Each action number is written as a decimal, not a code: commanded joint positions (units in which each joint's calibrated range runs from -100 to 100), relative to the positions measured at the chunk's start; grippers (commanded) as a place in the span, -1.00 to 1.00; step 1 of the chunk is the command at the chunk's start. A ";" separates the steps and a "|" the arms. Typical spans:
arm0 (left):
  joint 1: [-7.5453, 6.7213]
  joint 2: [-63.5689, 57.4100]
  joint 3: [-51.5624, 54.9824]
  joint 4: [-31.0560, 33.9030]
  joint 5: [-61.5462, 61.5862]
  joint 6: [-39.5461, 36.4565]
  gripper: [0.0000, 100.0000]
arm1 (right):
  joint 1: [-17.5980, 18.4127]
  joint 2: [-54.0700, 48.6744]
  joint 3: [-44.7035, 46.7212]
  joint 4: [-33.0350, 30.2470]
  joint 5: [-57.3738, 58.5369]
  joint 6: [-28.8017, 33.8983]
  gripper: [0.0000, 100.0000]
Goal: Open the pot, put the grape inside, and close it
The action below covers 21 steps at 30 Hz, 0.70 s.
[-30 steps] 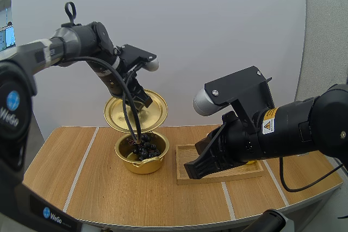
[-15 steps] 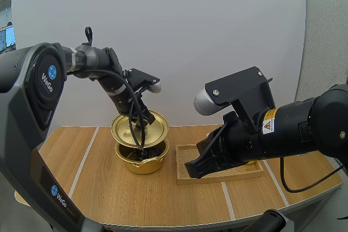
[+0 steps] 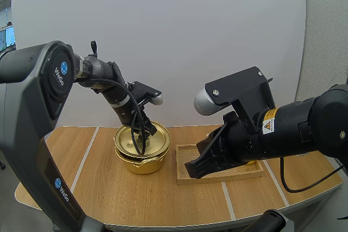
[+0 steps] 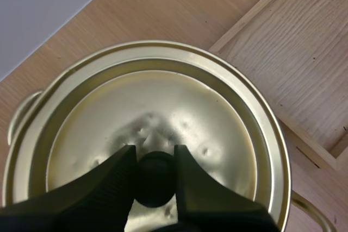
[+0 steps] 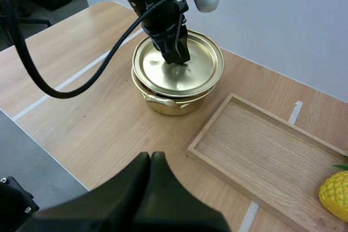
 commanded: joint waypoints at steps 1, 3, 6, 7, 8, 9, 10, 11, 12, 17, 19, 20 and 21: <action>-0.12 0.07 0.14 -0.85 0.40 0.36 -1.00 | -0.18 -0.43 0.09 -1.26 -0.01 0.21 -1.00; -0.12 0.19 0.14 -0.86 0.40 0.36 -1.00 | -0.18 -0.43 0.09 -1.26 -0.01 0.21 -1.00; -0.12 0.81 0.14 -0.86 1.32 0.36 -1.00 | -0.18 -0.43 0.09 -1.26 -0.01 0.21 -1.00; -0.12 1.22 0.31 -0.86 2.06 0.50 -1.00 | -0.18 -0.43 0.09 -1.26 -0.01 0.21 -1.00; -0.12 1.59 0.76 -0.86 2.08 0.50 -1.00 | -0.18 -0.43 0.09 -1.26 -0.01 0.21 -1.00; -0.12 1.94 1.07 -0.86 1.88 0.62 -1.00 | -0.18 -0.43 0.09 -1.26 -0.01 0.21 -1.00; -0.04 2.29 1.54 -0.86 1.70 0.72 -1.00 | -0.18 -0.43 0.09 -1.26 -0.01 0.21 -1.00; -0.04 2.59 1.54 -0.68 1.70 0.75 -1.00 | -0.18 -0.43 0.09 -1.26 -0.01 0.21 -1.00; -0.04 2.84 1.65 -0.26 1.70 0.75 -1.00 | -0.18 -0.43 0.09 -1.26 -0.01 0.21 -1.00; -0.04 2.83 1.65 -0.17 1.85 0.75 -1.00 | -0.18 -0.43 0.09 -1.26 -0.01 0.21 -1.00; -0.04 2.83 1.65 -0.34 2.25 0.75 -1.00 | -0.18 -0.43 0.09 -1.26 -0.01 0.21 -1.00; -0.04 2.83 1.65 -0.40 2.41 0.75 -1.00 | -0.18 -0.43 0.09 -1.22 0.17 0.21 -1.00; -0.04 2.83 1.65 -0.51 2.66 0.75 -0.97 | -0.18 -0.43 0.09 -1.22 0.17 0.21 -1.00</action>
